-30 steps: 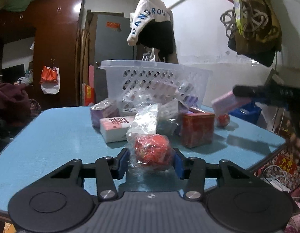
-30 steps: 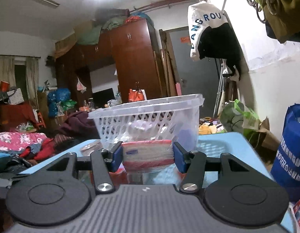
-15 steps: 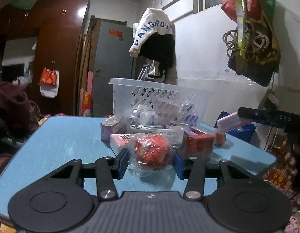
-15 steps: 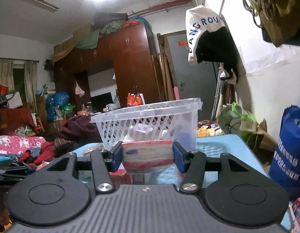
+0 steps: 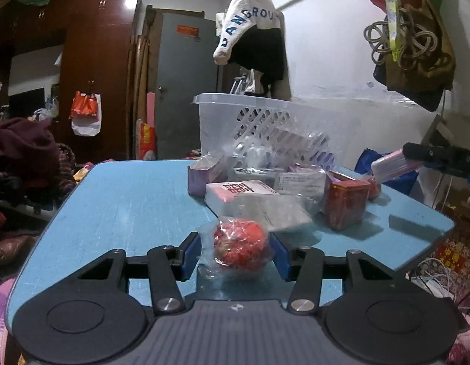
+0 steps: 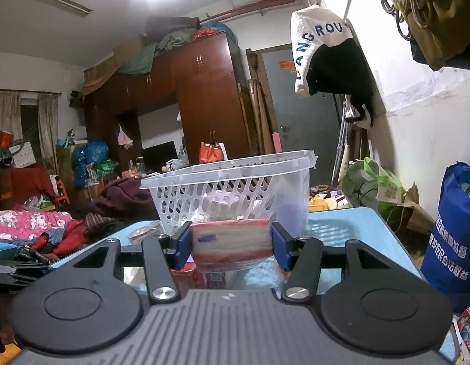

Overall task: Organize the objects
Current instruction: 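Carry both items over the white basket and open both tools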

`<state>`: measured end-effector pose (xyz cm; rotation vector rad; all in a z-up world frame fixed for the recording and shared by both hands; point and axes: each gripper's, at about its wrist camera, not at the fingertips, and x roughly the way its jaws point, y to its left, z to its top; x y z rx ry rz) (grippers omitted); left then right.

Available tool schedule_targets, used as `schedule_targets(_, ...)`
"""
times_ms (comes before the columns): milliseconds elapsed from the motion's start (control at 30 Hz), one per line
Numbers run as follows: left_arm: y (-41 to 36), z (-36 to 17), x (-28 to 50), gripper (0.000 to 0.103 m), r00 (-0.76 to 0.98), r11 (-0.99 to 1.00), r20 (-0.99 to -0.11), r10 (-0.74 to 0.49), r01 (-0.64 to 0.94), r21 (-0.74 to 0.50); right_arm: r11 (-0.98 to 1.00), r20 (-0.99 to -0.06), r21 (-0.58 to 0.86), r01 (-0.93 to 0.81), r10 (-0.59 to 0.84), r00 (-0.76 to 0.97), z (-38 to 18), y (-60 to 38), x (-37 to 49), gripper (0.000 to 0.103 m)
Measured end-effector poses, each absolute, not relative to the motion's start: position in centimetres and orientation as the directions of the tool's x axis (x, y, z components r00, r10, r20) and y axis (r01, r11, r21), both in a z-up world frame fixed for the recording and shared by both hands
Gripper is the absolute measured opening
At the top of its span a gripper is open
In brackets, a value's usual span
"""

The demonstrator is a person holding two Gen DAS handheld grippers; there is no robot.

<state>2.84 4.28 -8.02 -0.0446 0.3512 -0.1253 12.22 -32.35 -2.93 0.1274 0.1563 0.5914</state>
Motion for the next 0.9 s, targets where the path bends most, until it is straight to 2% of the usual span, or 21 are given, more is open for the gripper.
schedule_targets(100,4.9,-8.2,2.8,0.061,0.933,0.993,-0.339,-0.118,0.102,-0.064,0.823,-0.110,0.165,-0.543,0.563,0.819,-2.9,-32.4,12.2,0.057)
schedule_targets(200,5.2,-8.4,2.7,0.053,0.929,0.994,-0.352,-0.112,0.100,-0.051,0.822,-0.112,0.166,-0.545,0.564,0.818,-2.9,-32.3,12.2,0.057)
schedule_targets(333,5.2,-8.2,2.1,0.051,0.940,0.996,-0.328,-0.092,0.091,-0.017,0.821,-0.113,0.169,-0.546,0.566,0.816,-2.8,-32.4,12.1,0.057)
schedule_targets(433,5.8,-7.1,2.1,0.051,0.951,0.995,-0.294,-0.100,0.090,-0.048,0.817,-0.100,0.175,-0.549,0.570,0.816,-2.5,-32.5,12.1,0.057)
schedule_targets(600,5.9,-1.0,5.4,0.051,0.961,0.982,-0.209,-0.182,0.165,-0.095,0.794,-0.022,0.158,-0.586,0.597,0.802,1.4,-32.1,12.9,0.057)
schedule_targets(667,5.5,2.7,8.8,0.051,0.955,0.969,-0.178,-0.236,0.216,-0.122,0.794,0.010,0.109,-0.598,0.601,0.799,4.3,-30.8,14.4,0.057)
schedule_targets(733,4.7,6.0,12.9,0.052,0.960,0.971,-0.166,-0.225,0.207,-0.120,0.816,0.009,0.044,-0.577,0.577,0.817,6.5,-29.0,16.7,0.057)
schedule_targets(833,3.5,8.0,19.5,0.053,0.949,0.973,-0.228,-0.218,0.192,-0.130,0.811,-0.054,0.028,-0.584,0.585,0.809,8.3,-26.3,21.7,0.057)
schedule_targets(867,3.2,7.8,21.2,0.059,0.946,0.976,-0.254,-0.201,0.172,-0.130,0.815,-0.086,0.016,-0.580,0.579,0.811,8.3,-25.5,22.7,0.058)
schedule_targets(900,2.8,7.5,22.6,0.069,0.938,0.979,-0.295,-0.185,0.150,-0.137,0.817,-0.121,0.007,-0.576,0.572,0.811,8.2,-24.8,23.8,0.061)
